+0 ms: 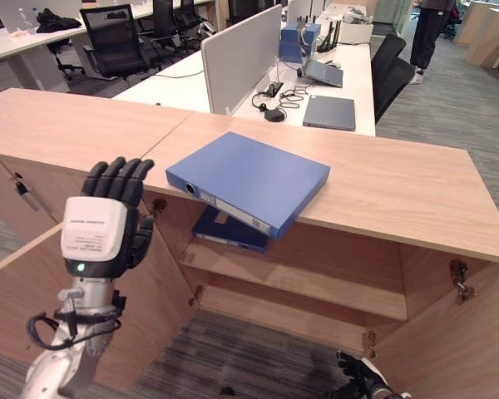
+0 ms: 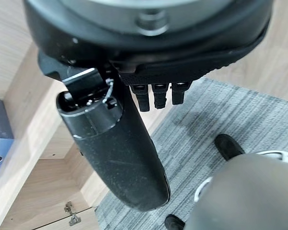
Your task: Put the empty folder in the office cabinet
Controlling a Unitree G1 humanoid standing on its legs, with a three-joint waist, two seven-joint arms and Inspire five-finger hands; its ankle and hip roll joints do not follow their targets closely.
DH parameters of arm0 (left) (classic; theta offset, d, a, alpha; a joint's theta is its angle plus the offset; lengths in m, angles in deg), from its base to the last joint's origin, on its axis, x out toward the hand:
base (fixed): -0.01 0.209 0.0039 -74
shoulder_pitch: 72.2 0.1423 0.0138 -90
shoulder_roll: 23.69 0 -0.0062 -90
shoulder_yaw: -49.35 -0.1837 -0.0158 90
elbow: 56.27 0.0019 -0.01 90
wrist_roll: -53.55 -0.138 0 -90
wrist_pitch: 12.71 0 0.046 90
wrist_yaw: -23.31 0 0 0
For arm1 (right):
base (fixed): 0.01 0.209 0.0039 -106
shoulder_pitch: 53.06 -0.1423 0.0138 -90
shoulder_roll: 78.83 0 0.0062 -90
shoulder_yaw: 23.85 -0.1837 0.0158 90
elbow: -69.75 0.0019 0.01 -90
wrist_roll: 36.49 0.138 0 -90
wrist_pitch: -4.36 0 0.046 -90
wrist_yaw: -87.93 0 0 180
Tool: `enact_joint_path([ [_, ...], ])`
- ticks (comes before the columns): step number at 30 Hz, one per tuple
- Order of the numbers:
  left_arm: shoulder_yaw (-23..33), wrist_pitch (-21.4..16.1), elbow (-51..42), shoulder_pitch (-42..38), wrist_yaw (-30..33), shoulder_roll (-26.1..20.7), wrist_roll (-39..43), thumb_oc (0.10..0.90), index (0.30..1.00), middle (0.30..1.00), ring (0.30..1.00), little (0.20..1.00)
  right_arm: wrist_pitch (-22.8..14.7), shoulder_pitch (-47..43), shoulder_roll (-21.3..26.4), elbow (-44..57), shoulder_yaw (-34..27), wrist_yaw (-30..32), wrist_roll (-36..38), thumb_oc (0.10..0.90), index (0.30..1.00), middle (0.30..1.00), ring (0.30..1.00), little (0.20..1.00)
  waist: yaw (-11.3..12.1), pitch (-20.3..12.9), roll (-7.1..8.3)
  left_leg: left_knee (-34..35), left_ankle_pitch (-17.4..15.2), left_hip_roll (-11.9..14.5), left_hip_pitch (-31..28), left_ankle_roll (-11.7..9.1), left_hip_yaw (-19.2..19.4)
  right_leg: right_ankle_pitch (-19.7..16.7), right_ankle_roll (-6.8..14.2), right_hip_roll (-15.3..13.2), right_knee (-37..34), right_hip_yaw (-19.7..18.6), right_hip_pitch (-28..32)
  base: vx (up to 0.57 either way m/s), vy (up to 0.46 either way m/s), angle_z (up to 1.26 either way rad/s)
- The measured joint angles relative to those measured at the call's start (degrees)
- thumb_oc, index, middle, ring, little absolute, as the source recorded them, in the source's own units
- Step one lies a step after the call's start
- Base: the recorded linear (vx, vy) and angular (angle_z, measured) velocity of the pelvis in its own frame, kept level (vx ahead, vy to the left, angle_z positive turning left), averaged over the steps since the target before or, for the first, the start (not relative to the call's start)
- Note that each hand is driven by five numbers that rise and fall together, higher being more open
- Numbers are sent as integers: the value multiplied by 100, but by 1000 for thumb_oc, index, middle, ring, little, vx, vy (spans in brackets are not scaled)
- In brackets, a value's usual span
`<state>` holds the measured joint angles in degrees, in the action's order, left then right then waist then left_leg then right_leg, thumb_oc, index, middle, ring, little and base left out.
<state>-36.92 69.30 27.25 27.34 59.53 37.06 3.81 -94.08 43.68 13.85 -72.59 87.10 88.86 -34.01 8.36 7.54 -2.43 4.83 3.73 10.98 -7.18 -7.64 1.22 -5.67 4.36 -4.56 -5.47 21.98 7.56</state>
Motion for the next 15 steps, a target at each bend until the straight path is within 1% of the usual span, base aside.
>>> enact_joint_path([
  [1,-42,-107,-7,-48,-133,-65,3,800,900,900,900,900,0,3,1,-1,2,-13,0,800,900,900,900,900,-62,-5,-24,0,-1,0,-7,-3,0,-1,-1,0,0,-9,0,0,0,0],
  [3,-194,-254,-16,-219,-308,-170,9,800,900,900,900,900,0,8,5,-12,1,-18,1,800,900,900,900,900,-105,1,-53,0,1,2,-13,-5,5,-1,-1,4,0,-31,0,5,-1,-2],
  [8,-517,-481,-22,-497,-550,-170,235,800,900,900,900,900,-1,-7,8,-9,2,-24,6,800,900,900,900,900,-223,-9,-101,0,-1,5,-39,-8,20,-2,-2,12,0,-58,6,5,0,-2],
  [12,-752,-548,-14,-652,-662,-170,401,800,900,900,900,900,0,-11,15,-7,2,-24,49,800,900,900,900,900,-342,-12,-104,2,-1,9,-91,-7,46,-1,-4,19,0,-84,40,8,4,-2],
  [15,-1033,-582,159,-838,-823,-171,455,800,900,900,900,900,0,-13,19,-6,1,-22,53,800,900,900,900,900,-381,-17,-115,3,-28,14,-111,-39,92,-1,-6,19,0,-114,43,12,10,-5],
])
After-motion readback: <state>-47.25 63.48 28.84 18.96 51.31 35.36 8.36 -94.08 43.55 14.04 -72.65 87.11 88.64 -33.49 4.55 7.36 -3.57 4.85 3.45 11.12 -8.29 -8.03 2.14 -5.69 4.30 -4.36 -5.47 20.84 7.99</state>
